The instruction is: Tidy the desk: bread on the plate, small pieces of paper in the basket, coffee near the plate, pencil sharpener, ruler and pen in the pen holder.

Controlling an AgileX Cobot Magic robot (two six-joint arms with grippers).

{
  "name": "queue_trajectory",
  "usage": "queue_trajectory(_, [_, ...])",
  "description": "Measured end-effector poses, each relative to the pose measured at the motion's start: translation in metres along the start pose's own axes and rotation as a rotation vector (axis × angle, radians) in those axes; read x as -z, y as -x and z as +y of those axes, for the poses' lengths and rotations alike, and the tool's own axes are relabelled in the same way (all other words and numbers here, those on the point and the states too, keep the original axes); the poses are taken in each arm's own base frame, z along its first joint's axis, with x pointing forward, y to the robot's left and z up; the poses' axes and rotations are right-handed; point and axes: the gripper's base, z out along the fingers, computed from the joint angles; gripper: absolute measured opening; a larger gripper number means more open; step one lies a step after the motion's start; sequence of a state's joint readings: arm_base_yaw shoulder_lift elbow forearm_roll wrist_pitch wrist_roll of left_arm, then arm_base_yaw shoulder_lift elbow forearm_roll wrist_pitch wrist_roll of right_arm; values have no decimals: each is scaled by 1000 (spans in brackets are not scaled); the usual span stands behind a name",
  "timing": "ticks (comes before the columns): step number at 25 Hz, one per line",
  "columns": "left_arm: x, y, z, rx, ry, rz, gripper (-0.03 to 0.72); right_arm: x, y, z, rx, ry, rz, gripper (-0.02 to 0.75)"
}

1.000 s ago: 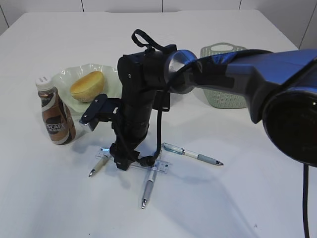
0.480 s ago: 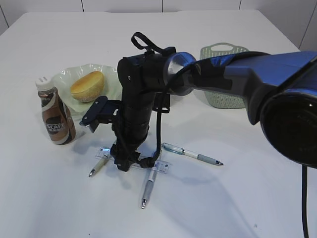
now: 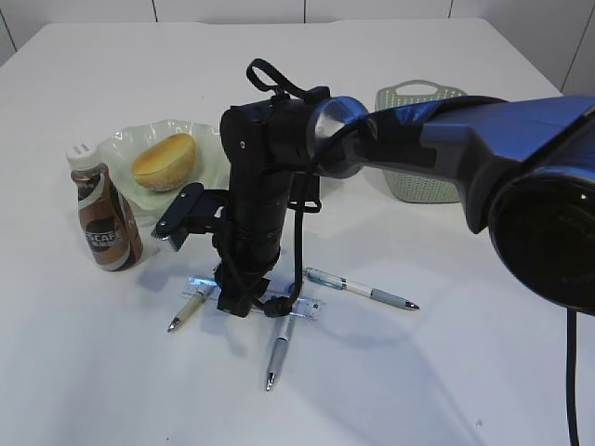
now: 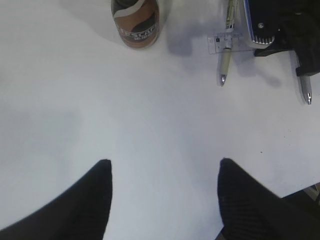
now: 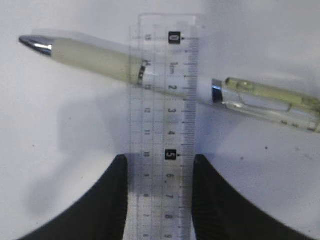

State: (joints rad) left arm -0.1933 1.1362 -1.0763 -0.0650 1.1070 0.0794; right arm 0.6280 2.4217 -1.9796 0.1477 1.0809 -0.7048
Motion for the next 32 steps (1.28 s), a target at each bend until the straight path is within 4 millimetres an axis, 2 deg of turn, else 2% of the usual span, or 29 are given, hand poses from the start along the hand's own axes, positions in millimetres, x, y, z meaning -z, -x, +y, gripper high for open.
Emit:
queue_trajectory(4, [0,0,0,0,0,0,466,0,-1,1,0,7,8,291])
queue_trajectory(11, [0,0,0,0,0,0,466,17,5,0,12,22,24,290])
queue_trajectory(19, [0,0,0,0,0,0,466,19,5,0,-21,31,35,290])
queue_trajectory(23, [0,0,0,0,0,0,466,28,6,1,-21,21,22,290])
queue_trajectory(25, [0,0,0,0,0,0,466,34,6,0,-21,13,12,290])
queue_trajectory(26, [0,0,0,0,0,0,466,46,6,-2,-37,-2,-8,290])
queue_trajectory(31, [0,0,0,0,0,0,466,73,2,-7,-87,-33,-47,290])
queue_trajectory(32, [0,0,0,0,0,0,466,73,2,-7,-87,-33,-47,290])
